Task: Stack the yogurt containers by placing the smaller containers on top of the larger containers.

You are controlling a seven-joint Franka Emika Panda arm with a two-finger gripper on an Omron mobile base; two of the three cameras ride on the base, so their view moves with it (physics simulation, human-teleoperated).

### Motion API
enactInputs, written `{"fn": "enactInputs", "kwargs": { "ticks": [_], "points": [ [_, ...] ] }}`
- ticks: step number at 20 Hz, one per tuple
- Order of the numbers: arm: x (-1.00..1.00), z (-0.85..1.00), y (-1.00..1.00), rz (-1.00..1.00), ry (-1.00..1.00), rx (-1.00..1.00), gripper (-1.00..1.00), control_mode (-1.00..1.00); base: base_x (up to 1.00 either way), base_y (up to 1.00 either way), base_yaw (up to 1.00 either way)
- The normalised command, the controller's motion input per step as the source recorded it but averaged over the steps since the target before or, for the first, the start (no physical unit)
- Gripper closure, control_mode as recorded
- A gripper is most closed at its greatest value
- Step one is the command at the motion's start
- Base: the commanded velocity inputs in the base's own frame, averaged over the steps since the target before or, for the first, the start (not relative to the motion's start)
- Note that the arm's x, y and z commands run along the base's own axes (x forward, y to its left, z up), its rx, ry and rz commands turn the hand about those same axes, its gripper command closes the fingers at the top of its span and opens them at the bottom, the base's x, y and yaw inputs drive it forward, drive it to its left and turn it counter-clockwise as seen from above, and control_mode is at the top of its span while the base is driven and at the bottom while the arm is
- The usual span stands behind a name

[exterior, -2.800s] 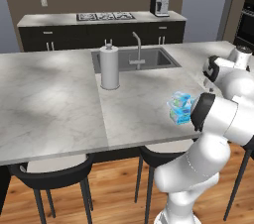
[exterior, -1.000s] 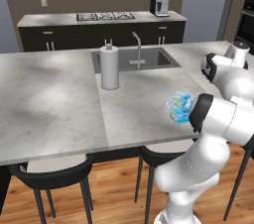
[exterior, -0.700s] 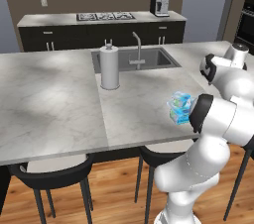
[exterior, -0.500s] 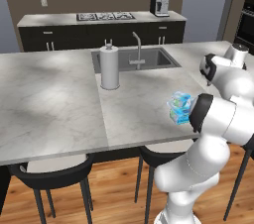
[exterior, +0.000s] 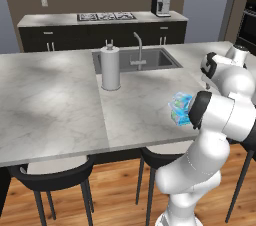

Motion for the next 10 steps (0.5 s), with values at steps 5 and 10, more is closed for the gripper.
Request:
{"fn": "enactInputs", "kwargs": {
  "ticks": [5, 10],
  "points": [
    [0.10, -0.17, 0.00, 0.00, 0.02, 0.05, -1.00, -1.00, 0.00, 0.00, 0.00],
    [0.23, -0.06, 0.00, 0.00, -0.01, 0.03, -1.00, -1.00, 0.00, 0.00, 0.00]
  ]
}}
